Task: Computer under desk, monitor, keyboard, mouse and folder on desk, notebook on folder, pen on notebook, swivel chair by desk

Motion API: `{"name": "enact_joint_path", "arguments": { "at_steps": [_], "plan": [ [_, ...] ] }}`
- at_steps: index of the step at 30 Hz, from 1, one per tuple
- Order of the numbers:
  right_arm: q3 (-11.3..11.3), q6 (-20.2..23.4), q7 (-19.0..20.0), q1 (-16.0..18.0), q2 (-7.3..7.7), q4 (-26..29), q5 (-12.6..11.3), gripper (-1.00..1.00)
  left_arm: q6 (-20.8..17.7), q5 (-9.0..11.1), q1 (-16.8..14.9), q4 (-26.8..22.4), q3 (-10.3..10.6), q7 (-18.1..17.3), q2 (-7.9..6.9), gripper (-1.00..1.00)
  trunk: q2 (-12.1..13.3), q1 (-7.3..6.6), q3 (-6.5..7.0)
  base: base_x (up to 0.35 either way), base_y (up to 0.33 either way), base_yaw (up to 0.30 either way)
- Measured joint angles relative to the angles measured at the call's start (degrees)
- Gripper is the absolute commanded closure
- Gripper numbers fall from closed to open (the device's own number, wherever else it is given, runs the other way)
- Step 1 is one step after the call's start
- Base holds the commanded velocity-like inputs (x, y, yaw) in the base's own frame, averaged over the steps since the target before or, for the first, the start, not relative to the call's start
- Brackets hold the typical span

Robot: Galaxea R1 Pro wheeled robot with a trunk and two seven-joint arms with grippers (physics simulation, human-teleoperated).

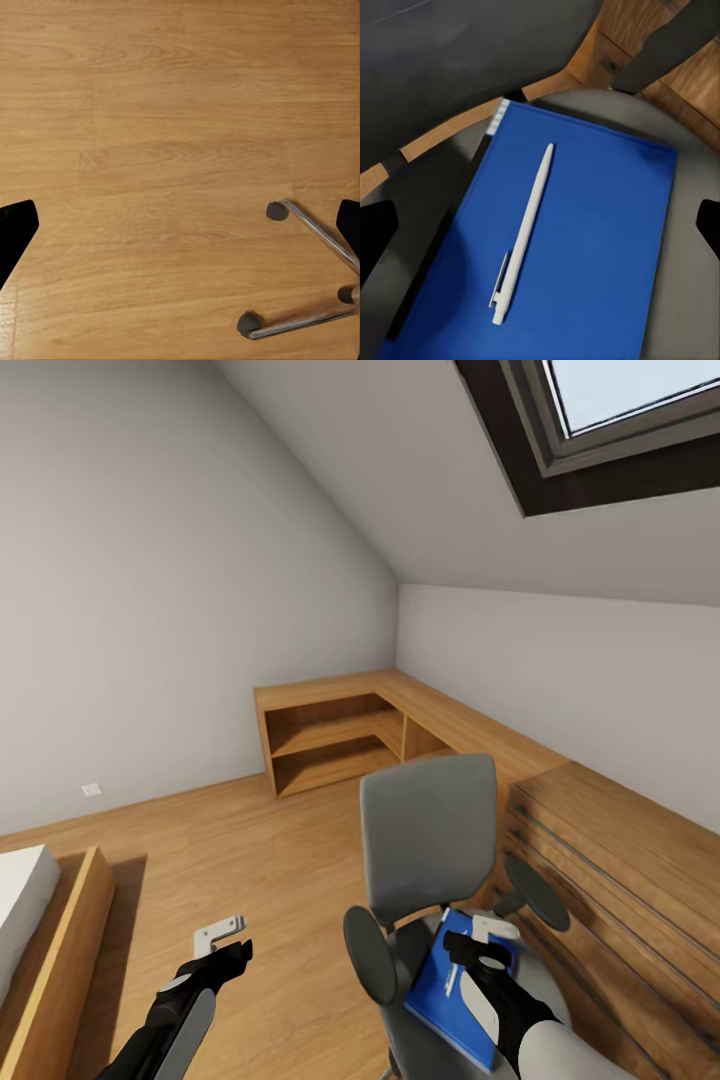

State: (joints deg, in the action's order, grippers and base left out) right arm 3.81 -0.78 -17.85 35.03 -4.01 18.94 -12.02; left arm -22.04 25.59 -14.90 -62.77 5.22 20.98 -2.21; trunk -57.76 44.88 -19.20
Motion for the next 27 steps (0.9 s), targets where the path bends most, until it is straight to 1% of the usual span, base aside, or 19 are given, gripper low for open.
{"name": "enact_joint_path", "arguments": {
  "at_steps": [6, 9, 15, 27],
  "plan": [
    [0.00, 2.04, 0.08, 0.01, 0.02, -0.05, -0.25, -1.00, 0.00, 0.06, 0.00, 0.01, 0.00, -0.02, 0.00, -1.00, 0.00, 0.00, 0.00, 0.056, 0.000, 0.000],
    [0.00, 3.75, 0.13, 0.02, 0.02, -0.03, -0.46, -1.00, 0.00, 0.08, 0.00, 0.07, 0.00, -0.03, 0.01, -1.00, 0.00, -0.01, 0.00, 0.193, 0.000, 0.000],
    [-0.01, 4.98, 0.14, 0.02, 0.02, -0.01, -0.53, -1.00, 0.00, 0.07, 0.01, -0.01, 0.00, -0.02, 0.02, -1.00, 0.00, 0.00, 0.00, 0.169, 0.000, 0.000],
    [-0.07, 7.94, 0.28, 0.02, -0.05, 0.22, -0.60, -1.00, 0.00, 0.19, 0.00, -2.12, -0.03, 0.11, 0.02, -1.00, 0.00, 0.01, 0.00, 0.026, 0.000, 0.000]
  ]
}}
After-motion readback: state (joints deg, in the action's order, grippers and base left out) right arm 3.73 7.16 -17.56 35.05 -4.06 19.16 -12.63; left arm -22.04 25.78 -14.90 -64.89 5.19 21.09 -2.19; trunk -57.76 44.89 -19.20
